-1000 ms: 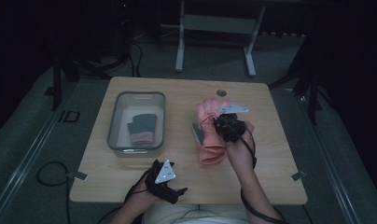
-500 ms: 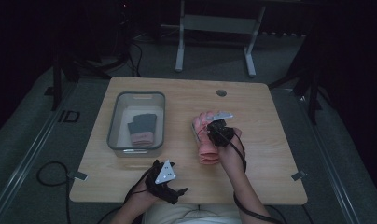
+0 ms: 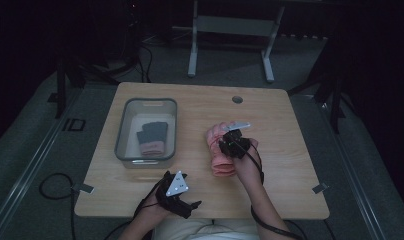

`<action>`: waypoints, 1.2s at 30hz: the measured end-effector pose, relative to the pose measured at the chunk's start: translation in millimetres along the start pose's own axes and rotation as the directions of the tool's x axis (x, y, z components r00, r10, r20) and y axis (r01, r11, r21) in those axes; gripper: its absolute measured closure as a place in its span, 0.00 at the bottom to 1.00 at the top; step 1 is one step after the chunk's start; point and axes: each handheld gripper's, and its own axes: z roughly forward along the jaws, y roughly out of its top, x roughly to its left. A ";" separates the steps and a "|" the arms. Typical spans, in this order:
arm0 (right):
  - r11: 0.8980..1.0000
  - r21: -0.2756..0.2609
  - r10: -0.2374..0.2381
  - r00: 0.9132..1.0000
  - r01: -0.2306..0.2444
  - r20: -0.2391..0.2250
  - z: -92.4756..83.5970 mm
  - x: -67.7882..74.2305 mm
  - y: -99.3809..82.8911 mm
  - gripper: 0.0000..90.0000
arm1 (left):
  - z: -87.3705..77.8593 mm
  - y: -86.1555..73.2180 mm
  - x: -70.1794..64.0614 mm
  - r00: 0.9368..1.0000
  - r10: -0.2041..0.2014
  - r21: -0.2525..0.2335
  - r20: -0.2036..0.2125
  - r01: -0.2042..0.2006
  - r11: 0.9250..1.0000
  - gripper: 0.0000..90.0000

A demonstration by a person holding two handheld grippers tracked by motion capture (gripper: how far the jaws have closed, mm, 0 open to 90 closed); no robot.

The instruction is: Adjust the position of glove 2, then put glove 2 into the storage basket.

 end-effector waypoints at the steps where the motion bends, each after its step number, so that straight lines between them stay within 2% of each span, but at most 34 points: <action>1: 1.000 -0.007 -0.010 1.000 0.010 -0.008 -4.6 -0.1 1.5 0.75 | -0.8 2.4 -0.9 1.000 0.000 -0.005 -0.006 0.000 1.000 0.00; 3: 0.999 -0.026 -0.039 0.999 0.038 -0.014 -15.3 -1.0 4.4 0.72 | -2.6 9.4 -1.7 0.999 0.010 0.002 -0.032 -0.010 1.000 0.00; 8: 0.994 -0.095 -0.058 0.995 0.050 -0.083 -45.2 -15.7 9.7 0.67 | -12.5 32.7 1.1 0.998 -0.033 -0.056 -0.052 0.030 0.998 0.02; 10: 0.989 -0.134 -0.077 0.992 0.064 -0.098 -56.4 -26.0 10.7 0.66 | -15.3 42.0 2.9 0.997 -0.043 -0.068 -0.059 0.039 0.997 0.03; 13: 0.986 -0.154 -0.078 0.991 0.060 -0.113 -64.6 -41.7 10.4 0.65 | -17.0 61.0 6.9 0.996 -0.044 -0.076 -0.073 0.039 0.996 0.03; 14: 0.986 -0.154 -0.078 0.991 0.060 -0.113 -64.6 -41.7 10.4 0.65 | -17.0 61.0 6.9 0.996 -0.044 -0.076 -0.073 0.039 0.996 0.03; 15: 0.985 -0.161 -0.081 0.989 0.061 -0.120 -66.6 -47.5 9.5 0.66 | -16.1 72.8 11.3 0.996 -0.072 -0.089 -0.054 0.067 0.994 0.03; 16: 0.986 -0.160 -0.063 0.990 0.042 -0.128 -68.3 -58.0 7.7 0.67 | -14.9 77.8 13.2 0.996 -0.086 -0.098 -0.037 0.082 0.992 0.03; 17: 0.985 -0.166 -0.062 0.991 0.042 -0.121 -68.7 -62.0 6.7 0.69 | -13.0 84.4 15.6 0.995 -0.093 -0.108 -0.024 0.090 0.990 0.03; 20: 0.987 -0.162 -0.040 0.991 0.019 -0.129 -66.4 -74.2 3.8 0.73 | -2.7 104.1 25.7 0.994 -0.104 -0.096 -0.043 0.100 0.990 0.04; 21: 0.988 -0.155 -0.036 0.992 0.016 -0.121 -64.5 -76.3 3.5 0.75 | 0.9 110.0 31.5 0.992 -0.125 -0.100 -0.036 0.121 0.988 0.05; 23: 0.989 -0.145 -0.025 0.992 0.007 -0.124 -59.3 -78.4 3.9 0.78 | 7.9 122.1 43.6 0.986 -0.157 -0.102 -0.049 0.152 0.983 0.07; 24: 0.990 -0.141 -0.020 0.991 0.001 -0.129 -56.7 -78.1 4.5 0.79 | 10.9 127.4 50.3 0.982 -0.181 -0.113 -0.054 0.174 0.978 0.09; 26: 0.990 -0.140 -0.022 0.991 0.003 -0.133 -51.6 -74.5 5.6 0.79 | 19.9 137.3 65.0 0.968 -0.237 -0.129 -0.080 0.226 0.966 0.15; 27: 0.991 -0.133 -0.027 0.989 0.007 -0.147 -47.0 -70.7 6.6 0.77 | 22.3 138.5 67.4 0.966 -0.245 -0.129 -0.079 0.234 0.964 0.18; 28: 0.991 -0.131 -0.031 0.988 0.012 -0.149 -44.9 -69.5 6.8 0.75 | 28.1 140.8 71.7 0.961 -0.262 -0.116 -0.087 0.252 0.961 0.22; 29: 0.992 -0.123 -0.036 0.989 0.018 -0.146 -40.4 -67.1 7.2 0.74 | 34.9 142.3 75.2 0.954 -0.278 -0.090 -0.116 0.268 0.959 0.26; 30: 0.993 -0.114 -0.036 0.989 0.020 -0.141 -35.3 -65.8 7.2 0.73 | 41.4 141.8 78.7 0.946 -0.301 -0.075 -0.120 0.294 0.953 0.27; 31: 0.994 -0.106 -0.030 0.989 0.015 -0.146 -30.1 -65.5 6.8 0.71 | 48.4 140.7 81.9 0.935 -0.330 -0.047 -0.132 0.327 0.944 0.31; 32: 0.994 -0.106 -0.030 0.989 0.015 -0.146 -30.1 -65.5 6.8 0.71 | 48.4 140.7 81.9 0.935 -0.330 -0.047 -0.132 0.327 0.944 0.33; 33: 0.995 -0.096 -0.019 0.989 0.005 -0.149 -25.3 -65.4 5.7 0.70 | 60.9 133.5 87.3 0.908 -0.386 -0.013 -0.163 0.390 0.921 0.33; 34: 0.997 -0.073 0.004 0.985 -0.017 -0.175 -15.6 -66.7 1.6 0.66 | 66.0 129.1 88.5 0.894 -0.404 0.002 -0.196 0.412 0.911 0.35; 35: 0.998 -0.061 0.022 0.981 -0.034 -0.193 -11.4 -68.2 -0.4 0.65 | 71.1 124.7 88.9 0.886 -0.408 0.021 -0.220 0.422 0.906 0.35; 36: 0.998 -0.042 0.028 0.979 -0.038 -0.200 -7.2 -69.3 -2.4 0.62 | 75.8 119.6 90.7 0.876 -0.437 0.035 -0.203 0.452 0.891 0.35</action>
